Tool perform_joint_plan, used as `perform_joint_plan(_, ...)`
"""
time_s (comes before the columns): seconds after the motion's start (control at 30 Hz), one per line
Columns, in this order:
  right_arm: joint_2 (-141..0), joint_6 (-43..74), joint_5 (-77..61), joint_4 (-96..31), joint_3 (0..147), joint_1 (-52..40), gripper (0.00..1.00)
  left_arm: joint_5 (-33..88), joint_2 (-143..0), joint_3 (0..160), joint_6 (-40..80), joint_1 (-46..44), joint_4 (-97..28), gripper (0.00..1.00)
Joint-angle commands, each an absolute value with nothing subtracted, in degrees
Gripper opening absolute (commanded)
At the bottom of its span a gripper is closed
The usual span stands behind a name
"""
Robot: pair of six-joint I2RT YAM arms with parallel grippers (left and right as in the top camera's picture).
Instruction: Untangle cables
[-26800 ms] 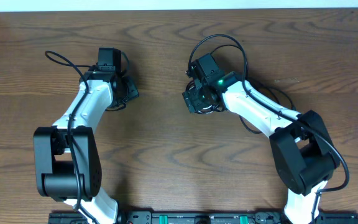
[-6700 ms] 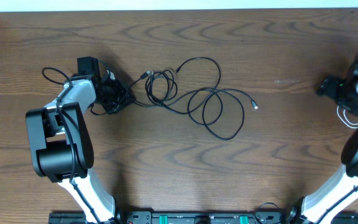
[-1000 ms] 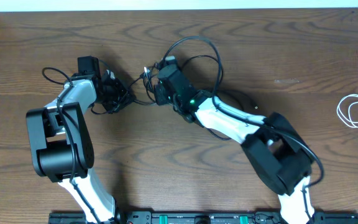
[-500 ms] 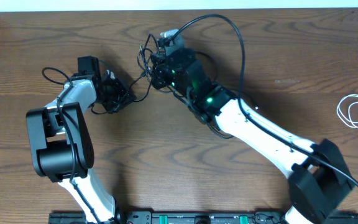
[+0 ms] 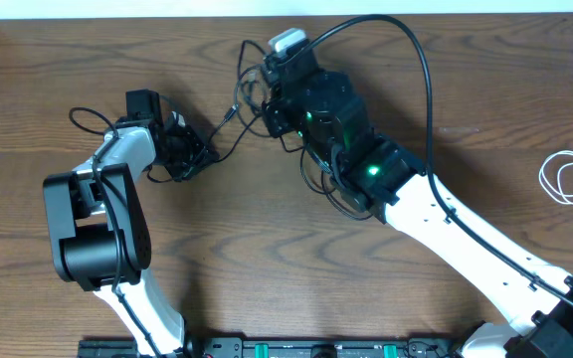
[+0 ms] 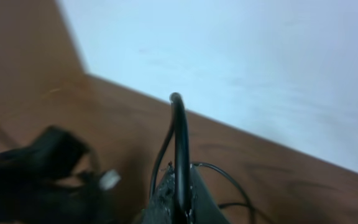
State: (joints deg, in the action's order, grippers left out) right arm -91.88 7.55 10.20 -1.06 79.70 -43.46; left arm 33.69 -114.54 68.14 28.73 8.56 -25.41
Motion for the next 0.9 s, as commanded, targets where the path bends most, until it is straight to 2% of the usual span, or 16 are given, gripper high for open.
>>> perform_joint_plan(0.0,-88.05,5.08,28.88,-0.14,80.03,-43.07,0.01,29.95,-115.33,67.81,28.86,8.64,-25.61,0.08)
perform_joint_plan(0.17,-87.57,5.06,44.27,-0.45,80.03,-43.07,0.01,29.95,-115.33,67.81,28.86,8.64,-25.58,0.09)
perform_joint_plan(0.23,-87.57,5.04,46.19,-1.34,80.03,-43.05,0.01,29.95,-115.33,67.81,28.86,8.64,-25.56,0.08)
perform_joint_plan(0.67,-87.59,4.01,45.89,-8.45,80.03,-39.31,0.01,29.95,-115.33,67.81,28.86,8.64,-25.43,0.08)
perform_joint_plan(0.87,-87.61,4.19,38.17,-14.33,80.03,-38.61,0.01,29.95,-115.33,67.81,28.86,8.64,-25.43,0.08)
